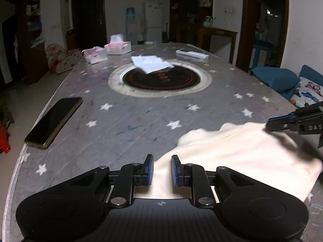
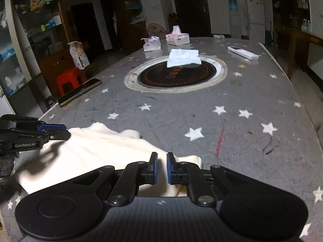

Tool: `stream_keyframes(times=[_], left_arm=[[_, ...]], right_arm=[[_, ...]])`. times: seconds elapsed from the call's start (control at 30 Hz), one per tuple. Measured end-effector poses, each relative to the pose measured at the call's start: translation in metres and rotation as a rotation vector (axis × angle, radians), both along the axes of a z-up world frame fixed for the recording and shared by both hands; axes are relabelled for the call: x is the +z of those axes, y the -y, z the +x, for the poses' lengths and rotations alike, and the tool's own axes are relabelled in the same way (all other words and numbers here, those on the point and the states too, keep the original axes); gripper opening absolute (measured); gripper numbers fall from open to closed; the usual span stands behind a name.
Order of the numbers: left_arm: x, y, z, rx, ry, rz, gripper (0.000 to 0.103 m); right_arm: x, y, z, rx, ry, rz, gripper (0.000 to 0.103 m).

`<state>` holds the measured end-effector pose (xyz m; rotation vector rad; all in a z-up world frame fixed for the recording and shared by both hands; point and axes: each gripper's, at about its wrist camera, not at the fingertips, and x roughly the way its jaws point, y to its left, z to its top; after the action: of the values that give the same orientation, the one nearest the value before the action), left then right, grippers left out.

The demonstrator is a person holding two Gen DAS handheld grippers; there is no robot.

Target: Fold clothes

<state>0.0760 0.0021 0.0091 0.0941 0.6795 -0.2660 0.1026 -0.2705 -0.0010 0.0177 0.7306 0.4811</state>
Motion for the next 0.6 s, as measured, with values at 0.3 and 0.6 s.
stream_keyframes(times=[0.3,0.6], left_arm=[[-0.009,0.006,0.018,0.006,-0.029,-0.015,0.024],[0.005,-0.001,-0.01,0.007,0.007,-0.029,0.024]], right_arm=[[-0.006,-0.033,0.018,0.066,-0.013,-0.005,0.01],[0.008,-0.03,-0.008,0.101,0.015,-0.018,0.019]])
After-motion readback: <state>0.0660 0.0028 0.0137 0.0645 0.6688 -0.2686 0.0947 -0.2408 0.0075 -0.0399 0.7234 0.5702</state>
